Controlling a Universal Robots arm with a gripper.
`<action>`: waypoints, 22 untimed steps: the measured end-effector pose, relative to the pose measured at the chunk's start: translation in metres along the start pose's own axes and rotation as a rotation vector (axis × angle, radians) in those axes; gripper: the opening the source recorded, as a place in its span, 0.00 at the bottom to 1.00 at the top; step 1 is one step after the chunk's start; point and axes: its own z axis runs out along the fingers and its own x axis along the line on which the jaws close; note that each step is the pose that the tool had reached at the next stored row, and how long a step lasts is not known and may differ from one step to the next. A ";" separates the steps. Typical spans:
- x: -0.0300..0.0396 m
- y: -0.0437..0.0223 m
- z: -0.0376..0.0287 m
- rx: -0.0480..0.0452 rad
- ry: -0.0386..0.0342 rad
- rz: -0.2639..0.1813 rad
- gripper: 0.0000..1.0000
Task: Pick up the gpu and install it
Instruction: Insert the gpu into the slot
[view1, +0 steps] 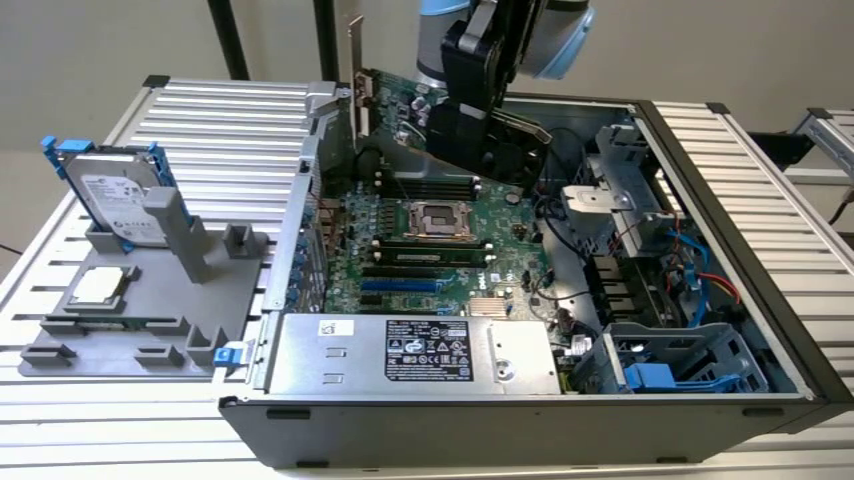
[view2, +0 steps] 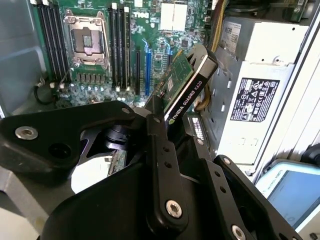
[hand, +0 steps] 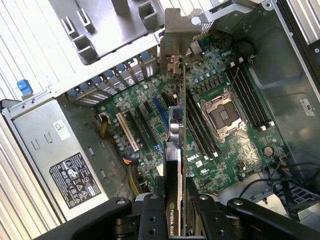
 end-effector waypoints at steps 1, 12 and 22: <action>0.0000 0.0000 0.0000 0.0000 0.0000 -0.001 0.00; 0.0000 0.0000 0.0000 -0.0012 0.0016 -0.042 0.00; 0.0000 0.0000 0.0000 -0.0030 0.0040 -0.104 0.00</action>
